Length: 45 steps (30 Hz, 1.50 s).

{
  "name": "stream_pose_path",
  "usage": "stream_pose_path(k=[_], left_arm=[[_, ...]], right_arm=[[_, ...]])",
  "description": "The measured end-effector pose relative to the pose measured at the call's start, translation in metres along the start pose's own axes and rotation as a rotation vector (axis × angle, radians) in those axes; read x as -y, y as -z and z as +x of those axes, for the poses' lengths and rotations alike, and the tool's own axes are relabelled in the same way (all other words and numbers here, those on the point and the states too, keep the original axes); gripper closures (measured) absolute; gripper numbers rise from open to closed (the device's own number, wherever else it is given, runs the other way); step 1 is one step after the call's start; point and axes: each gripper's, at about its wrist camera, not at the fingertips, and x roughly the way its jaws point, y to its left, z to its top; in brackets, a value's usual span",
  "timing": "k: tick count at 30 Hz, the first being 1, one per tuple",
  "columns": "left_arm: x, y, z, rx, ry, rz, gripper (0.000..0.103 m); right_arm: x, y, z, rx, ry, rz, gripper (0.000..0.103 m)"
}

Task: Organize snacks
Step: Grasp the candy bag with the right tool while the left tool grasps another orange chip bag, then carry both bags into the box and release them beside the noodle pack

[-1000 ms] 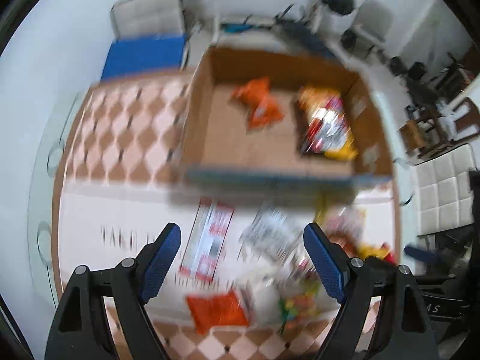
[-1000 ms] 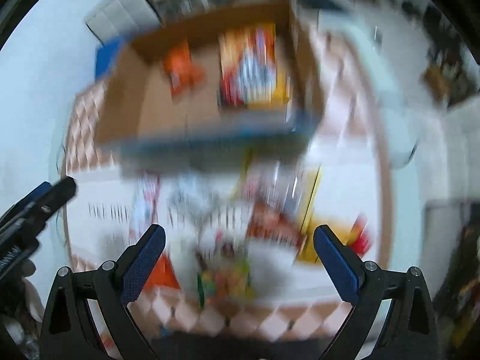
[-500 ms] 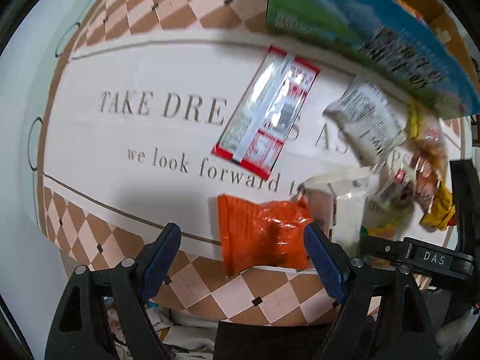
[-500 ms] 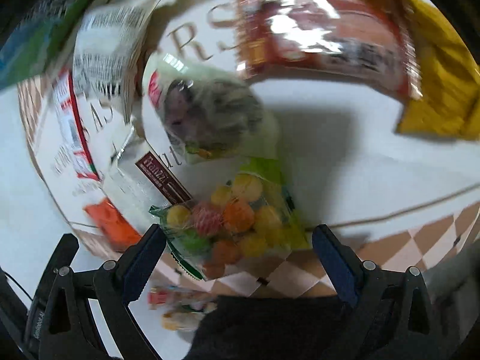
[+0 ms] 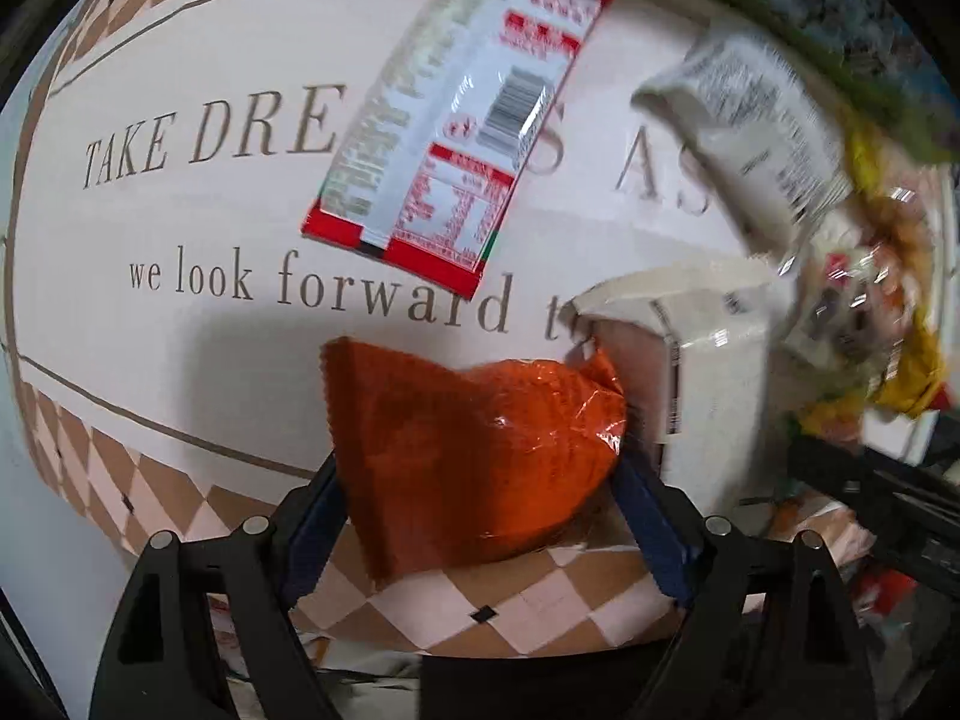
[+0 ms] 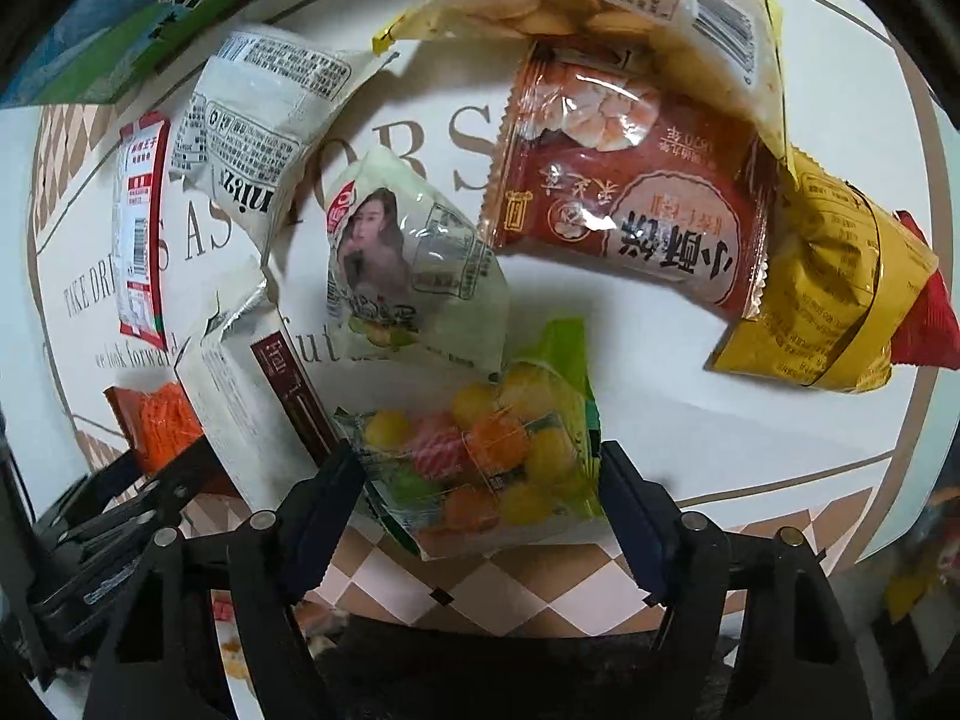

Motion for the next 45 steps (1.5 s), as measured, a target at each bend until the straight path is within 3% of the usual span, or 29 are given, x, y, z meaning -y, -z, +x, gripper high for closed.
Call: stream_pose_path(k=[5,7,9,13,15,21,28,35,39,45], left_arm=[[-0.001,0.006,0.011,0.039,0.002,-0.003,0.023],[0.001,0.008,0.008,0.066,-0.004,0.003,0.038],[0.005,0.006,0.004,0.078,-0.01,0.009,0.043],[0.009,0.008,-0.005,0.113,-0.021,0.014,0.046],[0.009,-0.004,-0.018,0.12,-0.011,0.007,0.046],[-0.002,0.011,-0.051,0.158,0.032,-0.02,0.046],[-0.003,0.016,-0.116,0.234,0.101,-0.033,0.046],[0.022,-0.016,-0.188,0.353,0.194,0.003,0.046],[0.052,-0.057,-0.214,0.429,0.188,0.065,0.046],[0.075,-0.115,-0.233,0.443,0.171,0.119,0.046]], right_arm=[[-0.009,0.004,0.005,-0.008,0.069,-0.076,0.014],[-0.015,0.007,0.008,-0.002,0.095,-0.098,0.014],[-0.019,0.012,0.011,0.01,0.11,-0.111,0.015],[-0.034,0.019,0.008,0.042,0.115,-0.14,0.036],[-0.039,0.024,0.003,0.047,0.109,-0.14,0.039],[-0.032,0.038,-0.008,0.038,0.009,-0.095,0.04],[-0.014,0.041,-0.072,0.08,-0.144,-0.057,0.04],[-0.003,0.005,-0.166,0.231,-0.238,-0.065,0.041],[-0.002,-0.033,-0.214,0.328,-0.254,-0.053,0.041],[-0.009,-0.094,-0.243,0.403,-0.238,-0.016,0.041]])
